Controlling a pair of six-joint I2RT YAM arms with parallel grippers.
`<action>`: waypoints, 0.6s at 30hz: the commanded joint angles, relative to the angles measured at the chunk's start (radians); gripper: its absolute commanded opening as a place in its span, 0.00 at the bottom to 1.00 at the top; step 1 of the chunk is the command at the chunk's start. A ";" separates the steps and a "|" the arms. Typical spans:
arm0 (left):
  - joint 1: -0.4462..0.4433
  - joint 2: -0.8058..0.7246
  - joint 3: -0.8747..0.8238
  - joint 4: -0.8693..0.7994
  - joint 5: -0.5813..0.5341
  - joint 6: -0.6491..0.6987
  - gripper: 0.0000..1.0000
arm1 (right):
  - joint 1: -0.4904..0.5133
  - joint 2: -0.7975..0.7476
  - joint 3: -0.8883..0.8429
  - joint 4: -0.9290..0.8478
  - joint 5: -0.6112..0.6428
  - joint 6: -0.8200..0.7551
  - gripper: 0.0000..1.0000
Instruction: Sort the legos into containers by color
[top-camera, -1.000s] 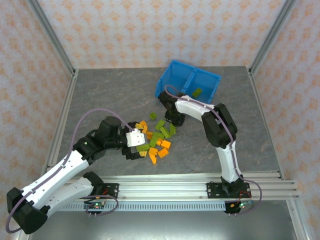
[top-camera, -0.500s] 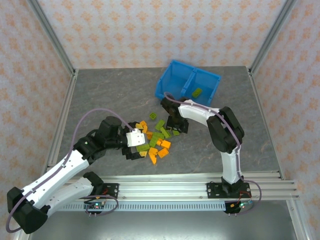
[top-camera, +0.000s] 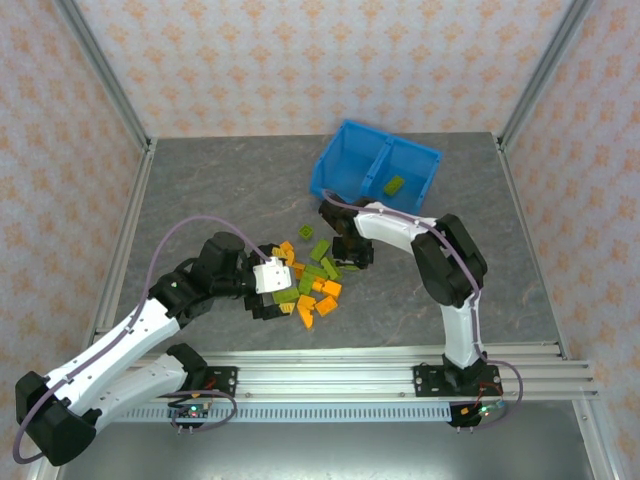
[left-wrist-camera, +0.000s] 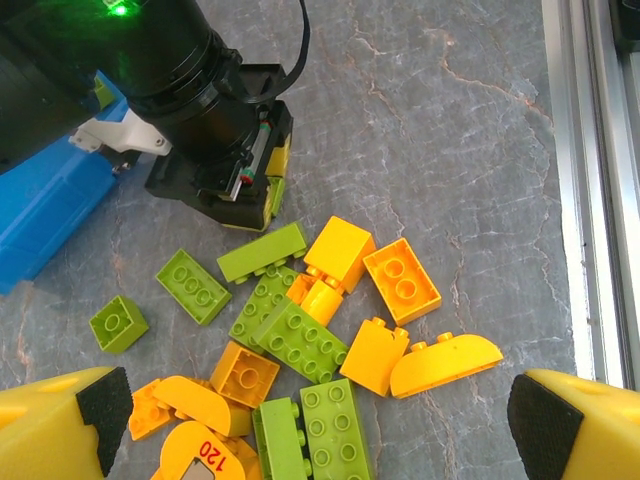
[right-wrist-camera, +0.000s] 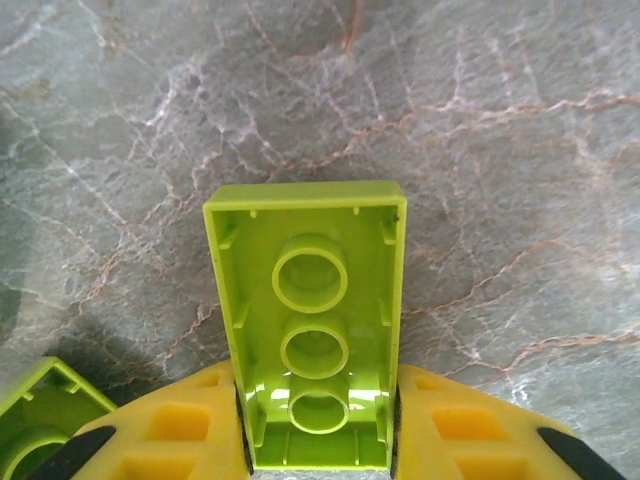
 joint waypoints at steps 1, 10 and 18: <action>-0.004 -0.012 0.023 -0.009 0.033 0.019 1.00 | -0.008 -0.093 0.022 0.014 0.061 -0.005 0.29; -0.004 -0.048 0.007 0.026 0.007 -0.007 1.00 | -0.222 -0.121 0.281 -0.041 0.149 0.040 0.28; -0.004 -0.067 -0.005 0.069 -0.056 -0.059 1.00 | -0.384 0.079 0.512 -0.058 0.194 -0.012 0.28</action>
